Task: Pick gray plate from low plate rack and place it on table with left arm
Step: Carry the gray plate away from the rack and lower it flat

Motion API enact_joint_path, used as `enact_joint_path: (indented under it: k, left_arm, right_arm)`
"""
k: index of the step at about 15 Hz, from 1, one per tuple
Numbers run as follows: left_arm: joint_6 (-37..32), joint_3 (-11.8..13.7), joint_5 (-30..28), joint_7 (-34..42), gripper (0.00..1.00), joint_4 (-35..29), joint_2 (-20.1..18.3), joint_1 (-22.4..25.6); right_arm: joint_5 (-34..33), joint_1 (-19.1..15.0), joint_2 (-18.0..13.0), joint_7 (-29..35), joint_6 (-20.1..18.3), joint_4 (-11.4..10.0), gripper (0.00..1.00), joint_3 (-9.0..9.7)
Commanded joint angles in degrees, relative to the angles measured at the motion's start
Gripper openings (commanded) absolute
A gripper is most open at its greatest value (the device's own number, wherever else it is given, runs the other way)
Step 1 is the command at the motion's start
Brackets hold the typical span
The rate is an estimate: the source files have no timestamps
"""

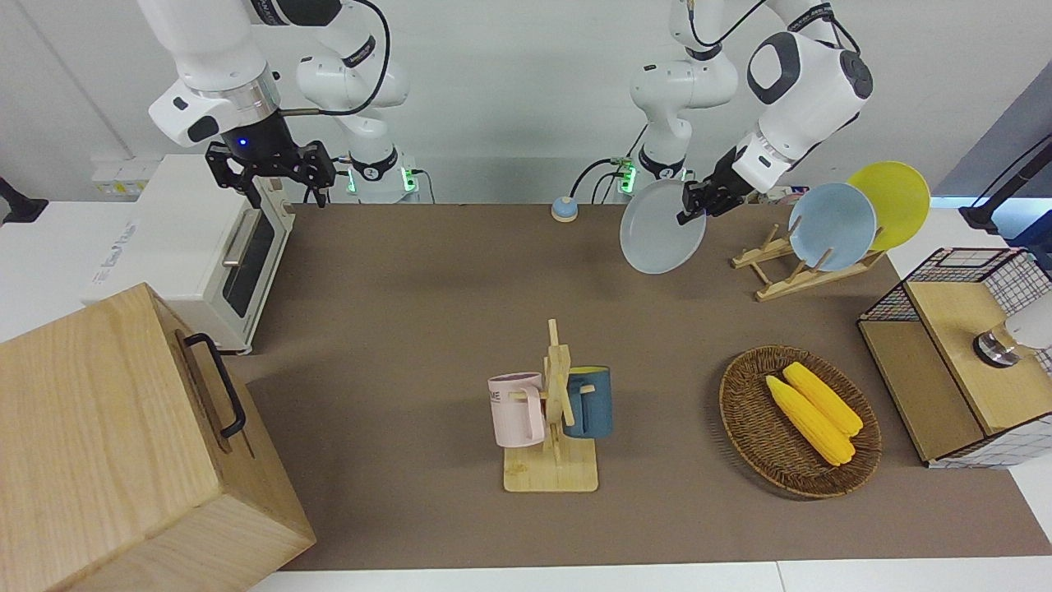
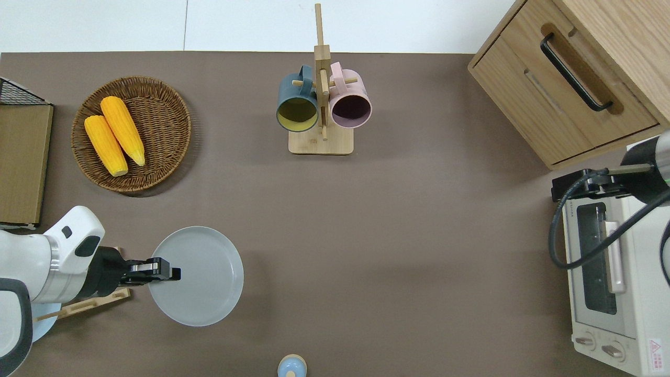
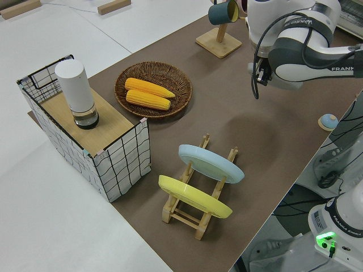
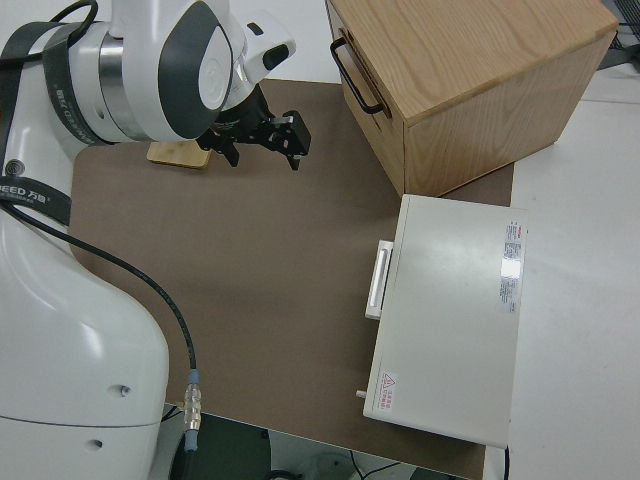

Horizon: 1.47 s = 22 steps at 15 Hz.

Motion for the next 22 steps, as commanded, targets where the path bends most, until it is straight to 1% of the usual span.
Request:
enact_joint_path:
  k: [1,3,4,11,17,19,22]
  left_arm:
    - [2.8,3.8,-3.7,8.7,0.00,-3.8,0.6,0.3]
    - [3.3,5.3,-5.1,11.7,0.00,-4.5,1.7,0.4]
    - [3.8,5.4,-5.4,12.5,0.00,-4.6,2.2,0.4]
    - [8.0,5.4,-7.8,15.4,0.00,-7.4,2.9,0.3]
    - [12.2,5.3,-8.0,16.3,0.00,-9.9,3.2,-0.8]
    - [13.4,4.5,-8.4,16.4,0.00,-10.6,3.2,-0.8]
    - [14.9,4.4,-8.5,17.5,0.00,-11.3,4.2,-0.8]
  right_arm:
    - [0.2,0.3,0.1,0.2,-0.3,0.3,0.983,-0.22]
    - [0.2,0.3,0.1,0.2,-0.3,0.3,0.983,-0.22]
    - [0.2,0.3,0.1,0.2,-0.3,0.3,0.983,-0.22]
    - [0.2,0.3,0.1,0.2,-0.3,0.3,0.983,-0.22]
    - [0.2,0.3,0.1,0.2,-0.3,0.3,0.983,-0.13]
    - [0.2,0.3,0.1,0.2,-0.3,0.3,0.983,-0.22]
    - [0.2,0.3,0.1,0.2,-0.3,0.3,0.983,-0.22]
